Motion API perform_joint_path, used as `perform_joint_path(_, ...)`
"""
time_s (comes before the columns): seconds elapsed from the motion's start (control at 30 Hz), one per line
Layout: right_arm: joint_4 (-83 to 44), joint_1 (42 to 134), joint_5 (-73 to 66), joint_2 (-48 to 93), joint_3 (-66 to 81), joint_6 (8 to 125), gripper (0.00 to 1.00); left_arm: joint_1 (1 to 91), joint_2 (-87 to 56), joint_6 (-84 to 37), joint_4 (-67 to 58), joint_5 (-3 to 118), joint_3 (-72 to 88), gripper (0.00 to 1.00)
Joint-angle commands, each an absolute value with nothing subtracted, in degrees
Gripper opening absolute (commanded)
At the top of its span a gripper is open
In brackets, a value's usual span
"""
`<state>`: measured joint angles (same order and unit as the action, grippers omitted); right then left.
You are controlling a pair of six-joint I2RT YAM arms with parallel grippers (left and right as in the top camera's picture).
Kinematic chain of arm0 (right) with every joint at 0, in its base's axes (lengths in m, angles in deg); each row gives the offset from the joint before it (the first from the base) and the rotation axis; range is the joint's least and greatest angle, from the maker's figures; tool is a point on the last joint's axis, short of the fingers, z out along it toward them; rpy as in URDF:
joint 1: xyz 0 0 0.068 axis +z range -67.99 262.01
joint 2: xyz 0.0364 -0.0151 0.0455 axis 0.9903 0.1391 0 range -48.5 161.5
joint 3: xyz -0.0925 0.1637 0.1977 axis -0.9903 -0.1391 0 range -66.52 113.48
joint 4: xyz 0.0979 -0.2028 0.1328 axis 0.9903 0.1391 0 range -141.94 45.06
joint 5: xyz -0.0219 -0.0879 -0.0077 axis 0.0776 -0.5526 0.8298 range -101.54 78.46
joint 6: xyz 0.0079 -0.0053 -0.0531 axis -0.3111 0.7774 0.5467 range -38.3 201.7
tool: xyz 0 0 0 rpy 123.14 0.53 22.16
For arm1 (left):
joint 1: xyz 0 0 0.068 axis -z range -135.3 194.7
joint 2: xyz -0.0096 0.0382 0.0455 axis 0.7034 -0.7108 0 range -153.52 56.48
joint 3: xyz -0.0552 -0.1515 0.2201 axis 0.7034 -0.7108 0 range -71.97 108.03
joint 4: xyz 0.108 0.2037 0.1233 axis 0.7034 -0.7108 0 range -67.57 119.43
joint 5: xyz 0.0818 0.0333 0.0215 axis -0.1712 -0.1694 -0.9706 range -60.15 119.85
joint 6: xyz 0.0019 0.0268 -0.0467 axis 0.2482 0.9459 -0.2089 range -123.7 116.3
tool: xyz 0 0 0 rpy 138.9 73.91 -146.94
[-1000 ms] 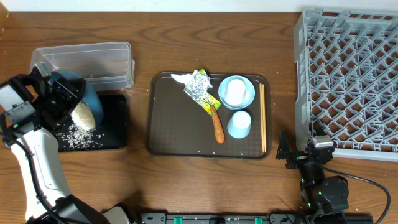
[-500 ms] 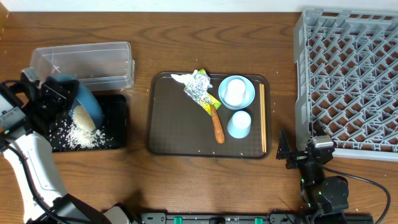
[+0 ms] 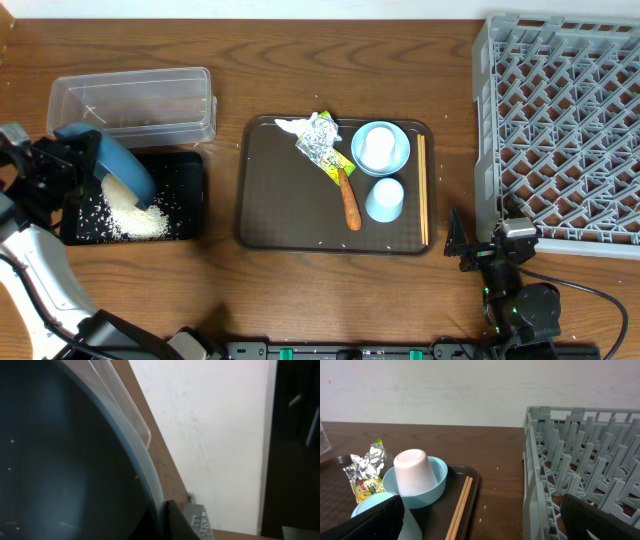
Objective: Sort waste into correct bins and load items into the dishwasher rack
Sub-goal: 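Tilt the blue bowl with the left gripper, pouring rice onto the black tray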
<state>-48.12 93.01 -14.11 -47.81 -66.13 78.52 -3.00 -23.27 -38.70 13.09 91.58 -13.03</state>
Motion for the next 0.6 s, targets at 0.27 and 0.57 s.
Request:
perform_joint_path(0.27, -47.9, 92.5, -14.7, -48.1, -66.2, 79.2, 0.99, -4.7, -26.3, -43.0, 13.3, 101.7, -12.6, 0.06)
perform_joint_path(0.57, -47.9, 92.5, -14.7, -48.1, -66.2, 79.2, 0.99, -5.3, -26.7, -45.0, 15.7, 104.0, -12.6, 0.06)
